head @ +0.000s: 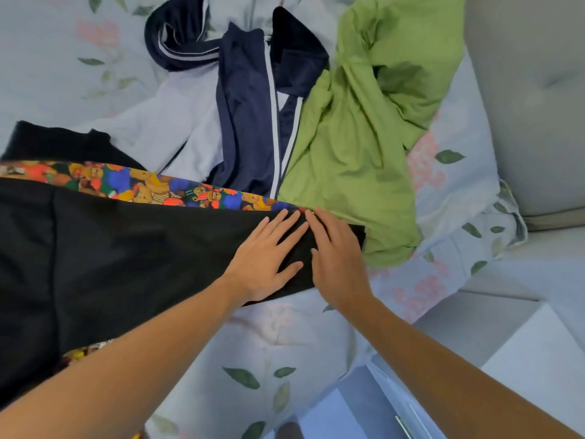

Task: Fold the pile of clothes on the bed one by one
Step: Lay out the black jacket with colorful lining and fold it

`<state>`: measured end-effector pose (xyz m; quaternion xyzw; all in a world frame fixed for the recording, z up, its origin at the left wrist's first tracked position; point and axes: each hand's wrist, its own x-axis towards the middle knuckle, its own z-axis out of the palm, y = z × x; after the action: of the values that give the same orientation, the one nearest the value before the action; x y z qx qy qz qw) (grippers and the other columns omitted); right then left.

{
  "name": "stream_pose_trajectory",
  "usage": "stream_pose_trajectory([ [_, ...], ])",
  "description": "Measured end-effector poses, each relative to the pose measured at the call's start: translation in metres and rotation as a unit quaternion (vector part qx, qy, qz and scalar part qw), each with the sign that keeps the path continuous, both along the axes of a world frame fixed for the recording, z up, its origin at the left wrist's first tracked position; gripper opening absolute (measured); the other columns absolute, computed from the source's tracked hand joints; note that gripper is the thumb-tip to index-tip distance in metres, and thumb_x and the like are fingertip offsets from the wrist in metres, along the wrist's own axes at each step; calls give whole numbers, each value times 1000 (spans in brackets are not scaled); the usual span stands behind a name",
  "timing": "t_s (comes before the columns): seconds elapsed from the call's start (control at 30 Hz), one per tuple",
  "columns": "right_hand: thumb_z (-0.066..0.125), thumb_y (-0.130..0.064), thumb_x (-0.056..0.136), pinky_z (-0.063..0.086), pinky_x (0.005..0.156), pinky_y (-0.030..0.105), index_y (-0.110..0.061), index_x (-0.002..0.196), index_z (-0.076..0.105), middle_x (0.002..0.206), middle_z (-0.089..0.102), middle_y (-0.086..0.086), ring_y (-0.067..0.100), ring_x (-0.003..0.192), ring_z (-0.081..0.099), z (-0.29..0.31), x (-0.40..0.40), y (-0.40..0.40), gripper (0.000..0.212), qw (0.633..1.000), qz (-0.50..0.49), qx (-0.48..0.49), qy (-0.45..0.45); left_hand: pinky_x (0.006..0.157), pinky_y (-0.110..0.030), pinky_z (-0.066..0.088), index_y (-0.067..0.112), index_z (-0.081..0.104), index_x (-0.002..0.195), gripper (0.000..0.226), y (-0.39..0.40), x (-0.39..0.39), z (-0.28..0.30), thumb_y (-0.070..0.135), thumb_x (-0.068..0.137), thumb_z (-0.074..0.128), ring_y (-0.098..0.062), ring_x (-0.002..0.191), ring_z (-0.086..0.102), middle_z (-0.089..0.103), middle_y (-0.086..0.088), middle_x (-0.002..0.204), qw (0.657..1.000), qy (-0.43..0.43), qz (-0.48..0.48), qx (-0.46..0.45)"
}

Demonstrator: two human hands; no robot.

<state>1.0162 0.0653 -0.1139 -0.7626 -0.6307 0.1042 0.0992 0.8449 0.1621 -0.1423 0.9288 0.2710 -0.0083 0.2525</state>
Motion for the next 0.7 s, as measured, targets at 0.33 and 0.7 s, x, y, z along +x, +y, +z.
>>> stream_pose_trajectory([
  [0.33, 66, -13, 92, 29, 126, 43, -14, 159, 38, 164, 39, 4, 24, 152, 33, 17, -90, 63, 73, 982, 74, -138, 107, 121, -44, 25, 24, 35, 158, 68, 97, -164, 51, 58, 100, 35, -24, 147, 36, 42, -1, 158, 984, 151, 67, 70],
  [0.7, 66, -32, 100, 44, 75, 36, -19, 100, 68, 76, 55, -11, 14, 77, 55, 24, -208, 182, 13, 957, 41, -146, 249, 82, -38, 46, 30, 64, 101, 19, 211, -270, 112, 47, 100, 56, -18, 94, 61, 68, 5, 100, 958, 232, 135, -97],
])
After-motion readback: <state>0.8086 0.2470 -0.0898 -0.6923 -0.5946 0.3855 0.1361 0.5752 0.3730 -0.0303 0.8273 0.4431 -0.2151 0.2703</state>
